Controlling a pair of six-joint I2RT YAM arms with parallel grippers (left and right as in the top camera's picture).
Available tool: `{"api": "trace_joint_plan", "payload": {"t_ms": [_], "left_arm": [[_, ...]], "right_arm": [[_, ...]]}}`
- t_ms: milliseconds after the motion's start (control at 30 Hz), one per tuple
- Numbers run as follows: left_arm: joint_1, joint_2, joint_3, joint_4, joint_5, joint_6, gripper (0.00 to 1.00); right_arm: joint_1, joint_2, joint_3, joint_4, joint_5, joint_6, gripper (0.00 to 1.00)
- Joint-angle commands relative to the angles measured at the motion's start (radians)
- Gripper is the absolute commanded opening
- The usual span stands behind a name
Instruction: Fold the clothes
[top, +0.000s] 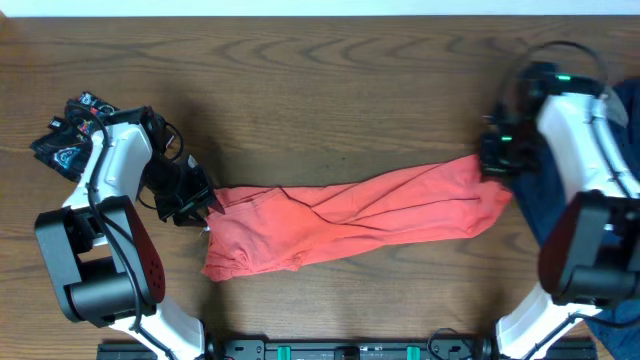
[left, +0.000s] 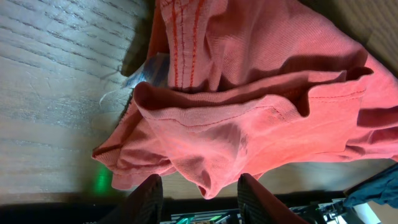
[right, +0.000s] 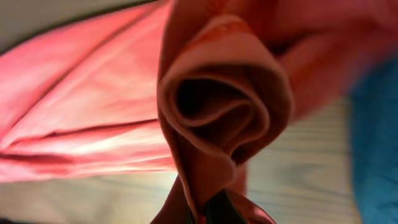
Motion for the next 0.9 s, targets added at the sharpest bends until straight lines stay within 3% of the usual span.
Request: {"api": "trace_joint_plan", "payload": {"t_ms": [0, 333, 700, 733, 767, 833, 867], "left_arm": [[0.005, 0.002, 0.021, -0.003, 0.002, -0.003, 0.41], [0.005, 0.002, 0.021, 0.001, 0.002, -0.003, 0.42], [0.005, 0.002, 0.021, 0.001, 0.002, -0.003, 0.42], [0.005, 0.002, 0.021, 0.001, 0.002, -0.003, 0.41], [0.005, 0.002, 0.021, 0.0, 0.002, -0.003, 0.41], [0.005, 0.002, 0.021, 0.0, 0.002, -0.003, 0.41], [0.005, 0.002, 0.021, 0.0, 0.002, -0.003, 0.42]], "right_arm": [[0.142, -0.002, 0.006, -0.018, -0.015, 0.025, 0.01], [0.48, 0.002, -0.055, 0.065, -0.014, 0.145, 0.01], [0.606, 0.002, -0.093, 0.095, -0.015, 0.173, 0.02], [0.608, 0.002, -0.093, 0.093, -0.015, 0.173, 0.05], [0.611, 0.002, -0.093, 0.09, -0.019, 0.173, 0.14], [0.614, 0.002, -0.093, 0.085, -0.031, 0.172, 0.41], [0.614, 0.002, -0.093, 0.086, -0.037, 0.169, 0.42]]}}
